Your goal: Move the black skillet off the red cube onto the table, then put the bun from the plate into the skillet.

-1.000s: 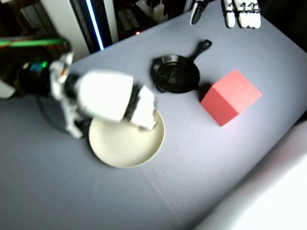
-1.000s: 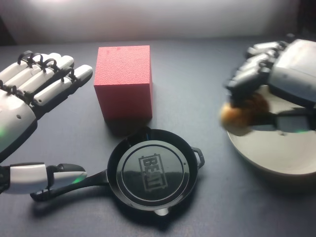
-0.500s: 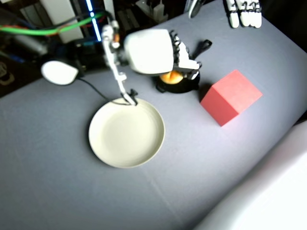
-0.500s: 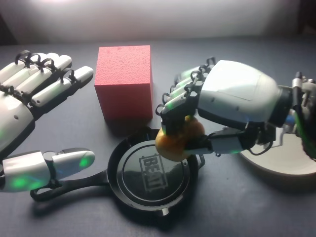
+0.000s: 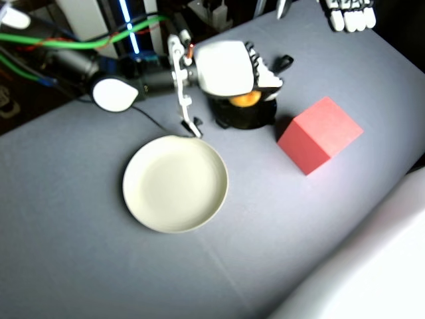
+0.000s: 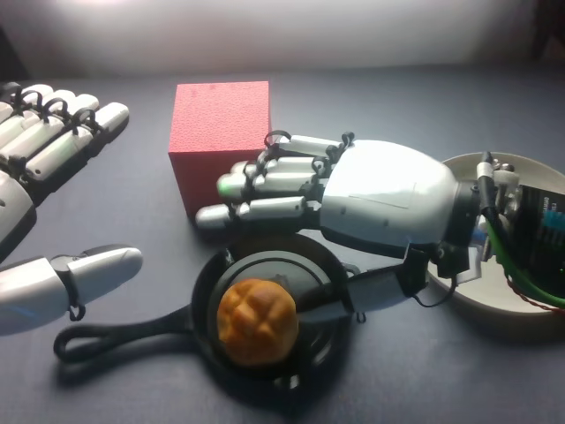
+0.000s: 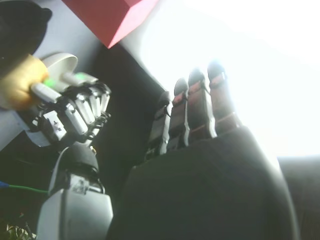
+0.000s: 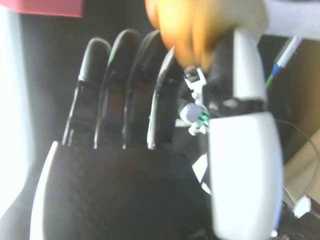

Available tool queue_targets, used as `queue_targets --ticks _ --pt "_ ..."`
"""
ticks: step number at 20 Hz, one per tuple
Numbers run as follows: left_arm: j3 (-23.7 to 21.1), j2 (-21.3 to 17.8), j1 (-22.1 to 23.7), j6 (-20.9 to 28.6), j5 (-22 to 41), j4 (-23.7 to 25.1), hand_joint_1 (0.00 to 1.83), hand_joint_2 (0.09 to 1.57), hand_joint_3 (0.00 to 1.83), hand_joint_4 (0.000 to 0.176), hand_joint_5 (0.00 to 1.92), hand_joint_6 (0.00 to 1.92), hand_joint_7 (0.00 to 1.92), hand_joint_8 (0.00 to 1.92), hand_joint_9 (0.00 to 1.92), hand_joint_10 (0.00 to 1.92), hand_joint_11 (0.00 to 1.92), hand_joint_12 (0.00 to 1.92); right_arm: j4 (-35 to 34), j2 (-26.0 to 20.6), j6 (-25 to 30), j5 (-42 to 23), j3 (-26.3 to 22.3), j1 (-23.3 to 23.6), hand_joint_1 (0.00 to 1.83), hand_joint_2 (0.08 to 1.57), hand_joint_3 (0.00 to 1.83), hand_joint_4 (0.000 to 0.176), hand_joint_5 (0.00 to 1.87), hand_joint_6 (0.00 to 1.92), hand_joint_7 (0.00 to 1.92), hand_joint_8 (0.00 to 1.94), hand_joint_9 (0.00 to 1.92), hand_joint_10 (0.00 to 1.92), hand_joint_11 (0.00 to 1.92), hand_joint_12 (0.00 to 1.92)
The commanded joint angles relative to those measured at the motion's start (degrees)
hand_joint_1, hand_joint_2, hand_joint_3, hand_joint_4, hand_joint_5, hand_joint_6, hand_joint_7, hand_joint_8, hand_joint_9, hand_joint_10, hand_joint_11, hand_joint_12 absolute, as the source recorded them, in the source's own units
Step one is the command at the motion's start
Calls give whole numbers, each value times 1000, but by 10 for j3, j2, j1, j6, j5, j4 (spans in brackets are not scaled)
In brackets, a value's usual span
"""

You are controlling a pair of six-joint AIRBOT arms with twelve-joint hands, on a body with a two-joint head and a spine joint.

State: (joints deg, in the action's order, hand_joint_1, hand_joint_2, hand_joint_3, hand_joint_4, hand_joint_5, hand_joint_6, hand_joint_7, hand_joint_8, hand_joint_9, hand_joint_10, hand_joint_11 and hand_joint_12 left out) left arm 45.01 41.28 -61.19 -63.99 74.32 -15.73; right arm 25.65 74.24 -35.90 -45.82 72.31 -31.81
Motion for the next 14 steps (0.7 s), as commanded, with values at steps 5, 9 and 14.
queue_targets --ticks 5,9,14 --pt "-9 -9 -14 2 93 -7 0 1177 4 57 31 5 83 6 67 6 21 155 -31 -55 2 -86 -21 -4 809 912 0 176 0 0 0 0 47 5 0 659" --pt "-13 -12 -26 2 111 -16 0 1170 1 68 32 4 74 4 63 3 18 163 -114 -125 2 -186 -40 -62 934 938 7 143 0 0 11 1 2 0 0 9" --pt "-13 -12 -27 2 121 -19 0 1192 2 68 29 0 85 1 76 1 0 230 -187 -176 -14 -271 -60 -121 791 940 7 129 29 4 30 7 12 3 0 0"
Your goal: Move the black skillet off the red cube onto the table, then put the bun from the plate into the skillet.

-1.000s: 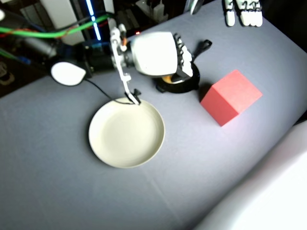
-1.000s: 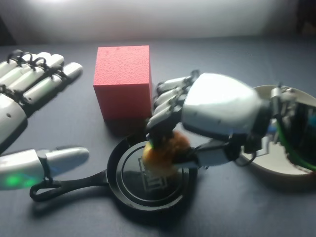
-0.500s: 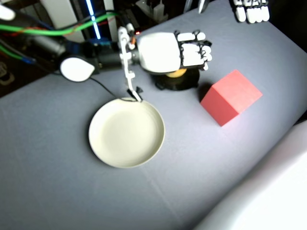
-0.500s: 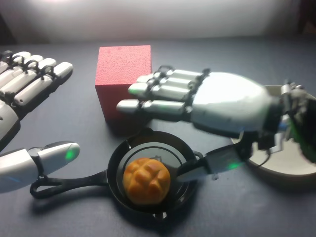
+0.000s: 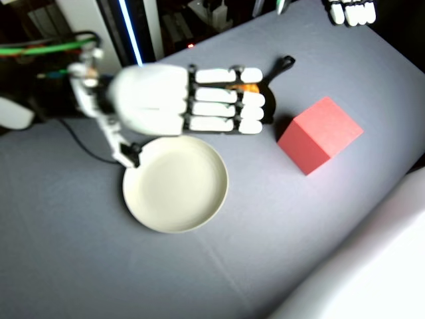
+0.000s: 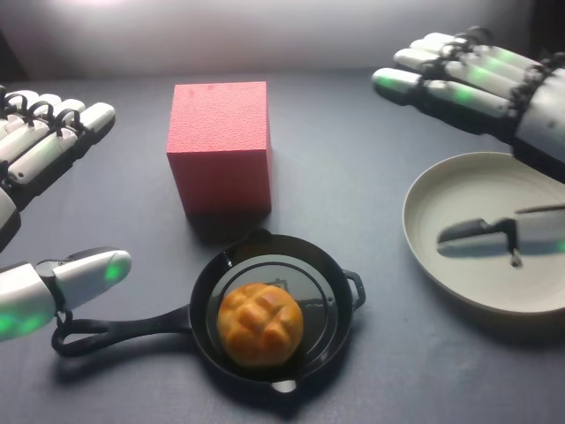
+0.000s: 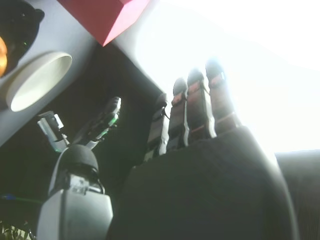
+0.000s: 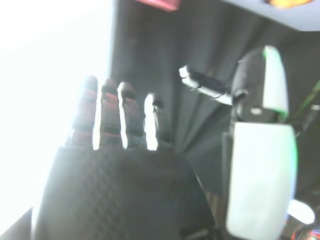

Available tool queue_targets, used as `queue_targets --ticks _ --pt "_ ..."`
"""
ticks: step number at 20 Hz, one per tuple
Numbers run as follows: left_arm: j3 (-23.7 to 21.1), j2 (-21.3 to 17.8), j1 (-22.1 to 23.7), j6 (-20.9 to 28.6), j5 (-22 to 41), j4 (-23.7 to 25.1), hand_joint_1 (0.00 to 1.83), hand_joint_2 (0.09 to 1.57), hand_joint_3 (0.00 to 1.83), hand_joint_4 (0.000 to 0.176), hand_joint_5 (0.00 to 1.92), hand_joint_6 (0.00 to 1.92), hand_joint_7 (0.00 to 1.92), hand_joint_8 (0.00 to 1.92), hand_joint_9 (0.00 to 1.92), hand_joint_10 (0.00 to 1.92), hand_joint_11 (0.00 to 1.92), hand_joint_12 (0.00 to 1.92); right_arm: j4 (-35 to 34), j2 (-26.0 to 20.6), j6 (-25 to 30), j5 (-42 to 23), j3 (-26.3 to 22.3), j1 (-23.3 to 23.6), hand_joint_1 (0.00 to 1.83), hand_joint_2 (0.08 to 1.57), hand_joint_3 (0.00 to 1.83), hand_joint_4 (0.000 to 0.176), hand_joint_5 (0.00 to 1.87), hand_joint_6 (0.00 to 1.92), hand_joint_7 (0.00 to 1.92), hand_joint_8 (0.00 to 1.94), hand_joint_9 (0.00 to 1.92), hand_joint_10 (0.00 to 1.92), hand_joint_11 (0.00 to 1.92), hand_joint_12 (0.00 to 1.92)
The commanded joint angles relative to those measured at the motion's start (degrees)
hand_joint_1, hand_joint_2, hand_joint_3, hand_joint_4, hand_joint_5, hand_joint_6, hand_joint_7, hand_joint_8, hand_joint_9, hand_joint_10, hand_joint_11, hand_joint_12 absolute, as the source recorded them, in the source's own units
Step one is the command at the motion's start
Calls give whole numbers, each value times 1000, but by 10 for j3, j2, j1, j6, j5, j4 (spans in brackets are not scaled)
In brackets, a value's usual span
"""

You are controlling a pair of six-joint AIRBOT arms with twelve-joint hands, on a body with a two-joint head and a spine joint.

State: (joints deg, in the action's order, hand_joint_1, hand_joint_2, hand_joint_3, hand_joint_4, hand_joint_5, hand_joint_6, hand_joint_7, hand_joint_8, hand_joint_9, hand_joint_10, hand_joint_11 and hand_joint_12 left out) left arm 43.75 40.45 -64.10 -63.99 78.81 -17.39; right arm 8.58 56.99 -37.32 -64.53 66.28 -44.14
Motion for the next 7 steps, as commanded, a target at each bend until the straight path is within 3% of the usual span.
queue_targets --ticks 1,2,3,4,5,6,7 --pt "0 -3 2 2 81 -2 0 1199 4 101 34 2 81 1 74 1 3 224 -32 -10 -5 -104 -5 -11 792 947 9 152 29 3 27 5 20 6 0 0" --pt "-1 -2 1 2 88 -3 0 1217 3 131 44 2 81 0 77 1 0 245 -61 -19 -15 -144 -15 -37 748 960 11 138 32 3 31 4 55 16 0 0" --pt "-2 -2 0 2 95 -3 13 1203 0 127 8 0 50 0 48 0 0 213 -80 -25 -23 -173 -22 -57 804 996 7 98 83 5 84 6 114 16 34 16" --pt "-4 -1 -2 2 107 -3 2 1170 0 140 1 0 43 0 43 0 0 226 -112 -36 -34 -224 -36 -90 775 1007 3 99 99 2 126 4 153 11 78 40" --pt "-6 -1 -4 2 116 -3 1 1153 4 129 0 0 59 2 85 0 0 400 -131 -41 -39 -257 -45 -109 800 1041 3 86 133 2 201 6 206 12 112 70" --pt "-8 -2 -5 3 125 -3 0 1145 2 91 0 0 70 2 113 5 0 528 -144 -47 -42 -281 -53 -126 789 1057 3 49 188 10 305 15 310 7 179 215" --pt "-9 1 -10 10 148 0 0 1172 3 62 8 1 106 5 140 7 0 634 -169 -54 -45 -333 -69 -162 704 1126 0 14 228 2 390 2 429 2 190 495"
